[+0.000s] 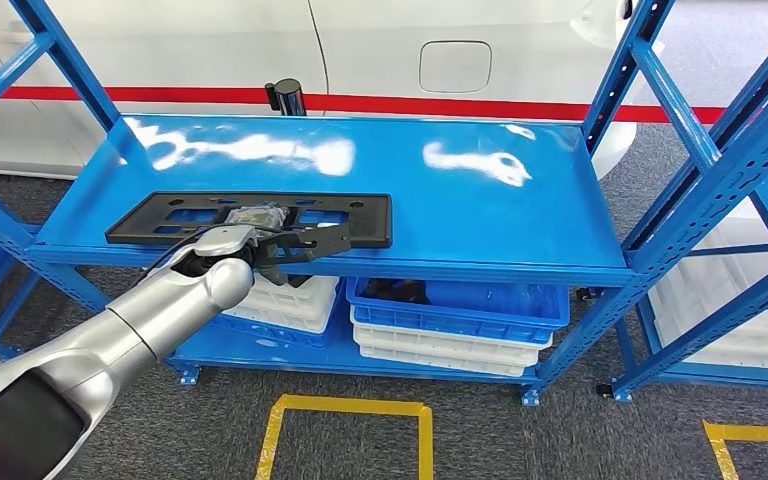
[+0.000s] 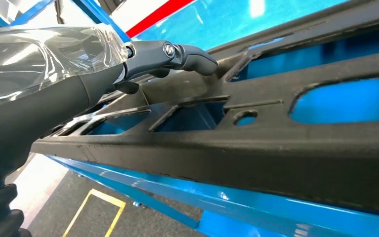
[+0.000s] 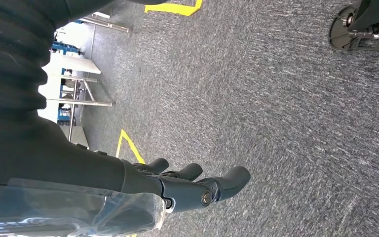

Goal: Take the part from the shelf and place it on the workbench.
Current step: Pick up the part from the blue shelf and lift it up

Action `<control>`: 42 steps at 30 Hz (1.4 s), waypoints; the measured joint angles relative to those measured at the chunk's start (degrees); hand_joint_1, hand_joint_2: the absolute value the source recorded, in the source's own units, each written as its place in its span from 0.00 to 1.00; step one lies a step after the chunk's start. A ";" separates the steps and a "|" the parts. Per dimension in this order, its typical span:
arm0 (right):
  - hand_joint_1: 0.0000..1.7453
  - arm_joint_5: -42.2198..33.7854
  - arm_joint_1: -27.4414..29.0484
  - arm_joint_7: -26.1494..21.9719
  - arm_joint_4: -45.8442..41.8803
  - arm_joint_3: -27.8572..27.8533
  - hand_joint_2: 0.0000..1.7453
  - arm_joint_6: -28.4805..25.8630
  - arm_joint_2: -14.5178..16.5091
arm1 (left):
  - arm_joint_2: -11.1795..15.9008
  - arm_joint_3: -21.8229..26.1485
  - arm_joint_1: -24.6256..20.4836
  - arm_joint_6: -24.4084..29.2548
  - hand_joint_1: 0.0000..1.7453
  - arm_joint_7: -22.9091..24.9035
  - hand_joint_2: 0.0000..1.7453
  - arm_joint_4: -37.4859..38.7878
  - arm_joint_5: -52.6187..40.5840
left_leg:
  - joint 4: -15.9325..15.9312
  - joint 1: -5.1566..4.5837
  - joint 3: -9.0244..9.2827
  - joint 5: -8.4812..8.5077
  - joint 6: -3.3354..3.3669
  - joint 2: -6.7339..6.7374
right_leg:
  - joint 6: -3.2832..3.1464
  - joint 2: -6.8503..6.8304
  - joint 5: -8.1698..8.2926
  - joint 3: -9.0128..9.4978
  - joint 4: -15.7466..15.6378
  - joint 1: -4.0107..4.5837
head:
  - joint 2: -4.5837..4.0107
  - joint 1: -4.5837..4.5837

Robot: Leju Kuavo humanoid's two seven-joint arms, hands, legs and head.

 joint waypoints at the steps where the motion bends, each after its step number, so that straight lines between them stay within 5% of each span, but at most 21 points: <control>1: 0.00 -0.04 0.00 -0.02 0.00 0.01 1.00 -0.01 -0.01 | -0.10 -0.02 -0.01 -0.05 0.00 -0.14 1.00 0.17 0.09 | 0.00 0.00 0.00 0.00 0.00 0.00 | 0.00 0.00 0.00 0.00 0.00 0.00 | 0.00 0.00; 32: 0.00 -0.14 0.00 0.55 0.00 1.10 1.00 0.07 -0.62 | 0.49 -1.21 0.75 -1.35 0.00 0.82 1.00 1.74 0.67 | -0.01 0.00 0.00 0.00 0.00 -0.01 | 0.00 0.00 0.00 0.03 0.01 0.02 | 0.00 0.00; 33: 0.00 -0.14 -0.01 0.62 0.00 1.14 1.00 0.07 -0.70 | 0.58 -1.30 0.76 -1.34 0.03 0.82 1.00 1.75 0.62 | -0.01 0.00 0.00 0.00 0.00 -0.01 | 0.00 0.00 0.00 0.03 0.01 0.02 | 0.00 0.00; 37: 0.00 -0.16 -0.02 0.75 0.00 1.37 1.00 0.09 -0.91 | 0.97 -1.44 0.92 -1.16 0.96 0.82 1.00 1.75 0.10 | -0.01 0.00 0.01 0.00 0.00 -0.01 | 0.00 0.00 0.00 0.05 0.01 0.01 | 0.00 0.00; 42: 0.00 -0.25 -0.02 0.71 0.00 1.47 1.00 0.12 -0.93 | 1.39 -1.41 1.08 -1.05 1.00 0.82 1.00 1.75 -0.63 | -0.01 0.00 0.04 0.00 0.00 -0.01 | 0.00 -0.01 0.00 0.08 0.01 0.02 | 0.00 0.00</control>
